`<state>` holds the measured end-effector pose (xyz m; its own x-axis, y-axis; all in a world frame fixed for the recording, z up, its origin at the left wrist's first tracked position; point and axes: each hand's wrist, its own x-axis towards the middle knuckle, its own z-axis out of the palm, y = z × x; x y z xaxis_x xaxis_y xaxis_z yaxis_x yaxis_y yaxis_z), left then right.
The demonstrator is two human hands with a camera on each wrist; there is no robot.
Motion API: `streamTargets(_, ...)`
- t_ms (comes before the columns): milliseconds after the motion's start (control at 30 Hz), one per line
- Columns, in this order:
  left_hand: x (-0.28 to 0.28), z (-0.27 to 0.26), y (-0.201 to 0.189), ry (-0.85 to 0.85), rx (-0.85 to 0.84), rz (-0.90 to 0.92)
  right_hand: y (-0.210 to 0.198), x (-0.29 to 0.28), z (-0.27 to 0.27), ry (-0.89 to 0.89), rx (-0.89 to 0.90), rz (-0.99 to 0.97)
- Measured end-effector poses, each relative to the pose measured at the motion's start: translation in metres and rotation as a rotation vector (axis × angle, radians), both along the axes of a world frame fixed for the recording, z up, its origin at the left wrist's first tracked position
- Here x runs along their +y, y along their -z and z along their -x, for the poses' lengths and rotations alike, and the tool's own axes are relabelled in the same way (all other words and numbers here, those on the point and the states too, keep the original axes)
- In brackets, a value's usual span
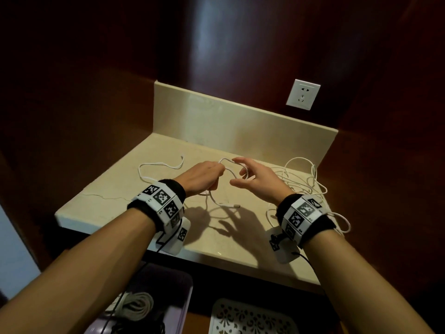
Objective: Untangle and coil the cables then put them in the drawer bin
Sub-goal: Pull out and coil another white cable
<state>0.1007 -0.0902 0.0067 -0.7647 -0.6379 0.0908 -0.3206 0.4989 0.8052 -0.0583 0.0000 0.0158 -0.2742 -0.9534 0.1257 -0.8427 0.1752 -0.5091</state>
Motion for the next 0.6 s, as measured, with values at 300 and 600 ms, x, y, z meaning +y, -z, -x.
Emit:
streamTargets(300,-0.007,-0.004,0.003,-0.015,0.014,-0.015,0.013,-0.012,0.007,0.043,0.007,0.094)
streamTargets(600,-0.016,0.001,-0.002,-0.035,0.048,0.054,0.016,-0.013,0.006,0.009,-0.105,0.133)
